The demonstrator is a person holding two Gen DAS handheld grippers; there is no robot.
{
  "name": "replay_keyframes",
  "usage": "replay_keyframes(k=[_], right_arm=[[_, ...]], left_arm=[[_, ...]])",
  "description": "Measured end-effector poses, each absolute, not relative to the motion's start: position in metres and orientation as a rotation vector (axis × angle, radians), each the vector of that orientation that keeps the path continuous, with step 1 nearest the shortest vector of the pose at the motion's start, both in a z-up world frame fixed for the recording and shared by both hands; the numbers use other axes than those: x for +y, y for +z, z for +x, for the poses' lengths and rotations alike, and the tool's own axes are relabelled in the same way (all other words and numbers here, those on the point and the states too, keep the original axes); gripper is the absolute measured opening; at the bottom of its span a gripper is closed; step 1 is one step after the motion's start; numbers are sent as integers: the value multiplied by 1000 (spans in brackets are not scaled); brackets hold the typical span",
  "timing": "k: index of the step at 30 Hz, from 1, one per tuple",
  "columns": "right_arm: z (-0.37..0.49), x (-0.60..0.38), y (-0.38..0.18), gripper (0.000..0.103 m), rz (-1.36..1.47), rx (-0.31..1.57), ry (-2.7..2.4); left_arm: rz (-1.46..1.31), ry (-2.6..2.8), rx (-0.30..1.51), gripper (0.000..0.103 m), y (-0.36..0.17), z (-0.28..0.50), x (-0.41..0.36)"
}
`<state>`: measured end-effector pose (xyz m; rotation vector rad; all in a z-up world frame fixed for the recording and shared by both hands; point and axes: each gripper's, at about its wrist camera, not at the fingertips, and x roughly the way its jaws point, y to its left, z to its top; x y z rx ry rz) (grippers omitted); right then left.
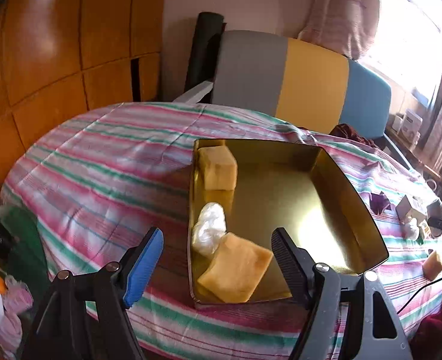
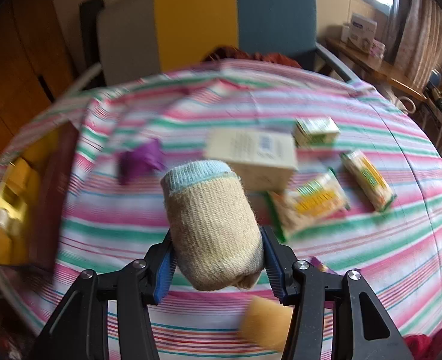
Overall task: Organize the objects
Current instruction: 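Carry the knit sock into the gold tray and open the right gripper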
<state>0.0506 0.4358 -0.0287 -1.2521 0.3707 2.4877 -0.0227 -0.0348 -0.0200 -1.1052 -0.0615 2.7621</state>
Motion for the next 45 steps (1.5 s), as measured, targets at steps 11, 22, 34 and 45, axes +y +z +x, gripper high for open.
replay_keyframes(k=[11,22,34,45], right_arm=[[-27,292,9,53,-1367,385,2836],[-130,163,-39,53,-1691,464,2842],[-146,124,-73,68,-1814,568,2809],[-82,172,-33,88,-1583,542,2907]], left_arm=[[-1138,2774,-188,76,-26,-16,-69],[-1195,2775,-252,76,-42,-21,-93],[-1241,2759,-293,74,-52,-26,-102],[-1249,2762,-221,69,-50,-23,-83]])
